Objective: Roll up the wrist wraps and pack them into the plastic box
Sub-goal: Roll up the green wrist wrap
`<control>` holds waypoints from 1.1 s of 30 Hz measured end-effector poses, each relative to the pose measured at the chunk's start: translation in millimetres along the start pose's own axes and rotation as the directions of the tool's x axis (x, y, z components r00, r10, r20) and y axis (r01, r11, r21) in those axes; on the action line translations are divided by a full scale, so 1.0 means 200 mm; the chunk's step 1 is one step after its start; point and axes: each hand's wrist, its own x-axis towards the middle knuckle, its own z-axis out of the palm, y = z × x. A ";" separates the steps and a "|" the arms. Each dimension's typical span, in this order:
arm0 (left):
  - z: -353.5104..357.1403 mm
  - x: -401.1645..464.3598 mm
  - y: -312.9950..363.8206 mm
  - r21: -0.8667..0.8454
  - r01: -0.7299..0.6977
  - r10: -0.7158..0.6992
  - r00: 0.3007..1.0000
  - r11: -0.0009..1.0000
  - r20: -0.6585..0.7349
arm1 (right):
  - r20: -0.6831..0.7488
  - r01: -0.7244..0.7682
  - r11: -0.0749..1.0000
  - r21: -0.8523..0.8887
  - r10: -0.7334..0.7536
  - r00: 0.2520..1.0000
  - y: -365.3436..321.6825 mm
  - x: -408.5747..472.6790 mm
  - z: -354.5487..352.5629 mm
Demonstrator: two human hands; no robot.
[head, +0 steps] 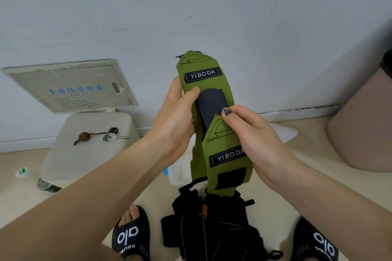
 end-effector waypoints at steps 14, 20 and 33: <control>-0.01 0.01 -0.04 0.049 -0.063 0.063 0.998 0.997 -0.001 | 0.006 -0.024 0.998 -0.065 0.024 1.000 0.02 -0.01 -0.02; -0.02 0.02 -0.03 0.060 -0.066 0.069 0.997 0.996 -0.046 | -0.001 0.042 0.951 -0.305 -0.045 0.999 0.05 0.01 -0.03; -0.04 0.03 0.00 0.069 -0.052 0.062 0.987 0.996 -0.146 | 0.126 0.083 0.888 -0.453 -0.028 0.992 0.03 0.00 -0.07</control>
